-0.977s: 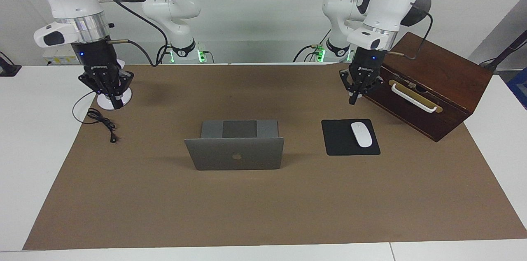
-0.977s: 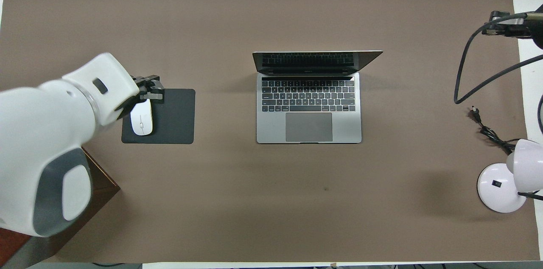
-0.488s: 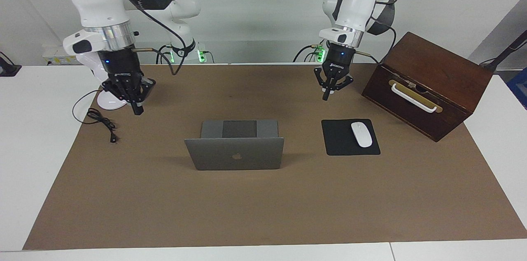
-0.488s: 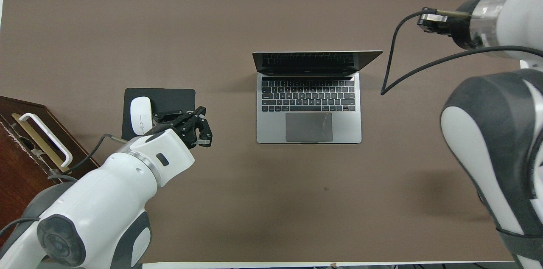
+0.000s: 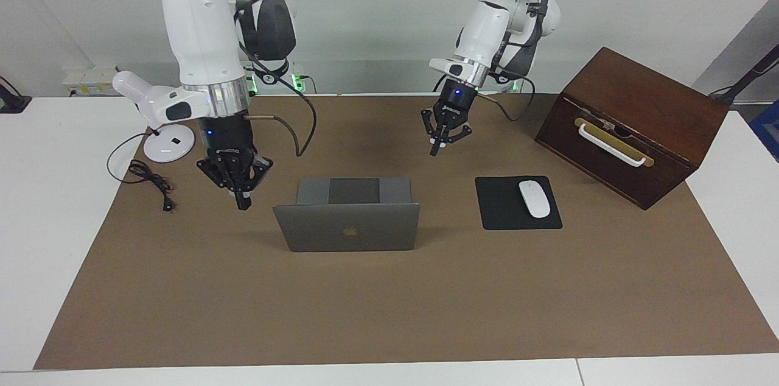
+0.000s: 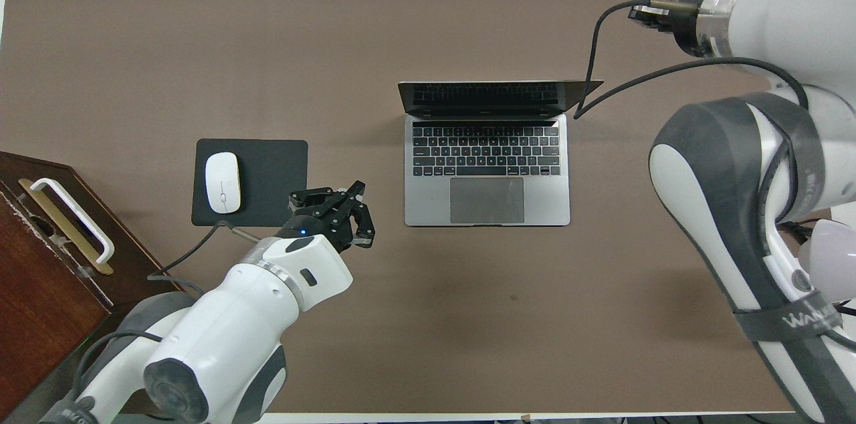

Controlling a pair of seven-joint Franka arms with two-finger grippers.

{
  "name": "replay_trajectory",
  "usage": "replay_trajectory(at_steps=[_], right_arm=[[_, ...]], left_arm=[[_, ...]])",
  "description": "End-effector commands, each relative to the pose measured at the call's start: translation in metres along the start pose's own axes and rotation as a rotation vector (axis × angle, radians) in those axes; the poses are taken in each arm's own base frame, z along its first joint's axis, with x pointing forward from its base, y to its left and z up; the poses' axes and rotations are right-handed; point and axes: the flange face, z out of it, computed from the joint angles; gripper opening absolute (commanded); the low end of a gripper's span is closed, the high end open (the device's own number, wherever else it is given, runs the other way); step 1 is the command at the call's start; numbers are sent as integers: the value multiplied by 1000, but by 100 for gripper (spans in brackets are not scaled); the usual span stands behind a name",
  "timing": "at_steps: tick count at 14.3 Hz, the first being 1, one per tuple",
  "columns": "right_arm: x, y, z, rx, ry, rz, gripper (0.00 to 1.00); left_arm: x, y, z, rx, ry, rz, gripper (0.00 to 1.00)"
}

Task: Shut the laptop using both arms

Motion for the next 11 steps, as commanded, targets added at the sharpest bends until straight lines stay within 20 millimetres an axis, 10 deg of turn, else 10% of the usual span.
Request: replay_trajectory(at_steps=[1, 11], right_arm=[[-15, -35, 35, 7, 23, 15, 0], [-51, -97, 81, -41, 57, 15, 0]], left_arm=[[-17, 6, 24, -6, 25, 33, 0], [-22, 14, 61, -14, -1, 101, 0]])
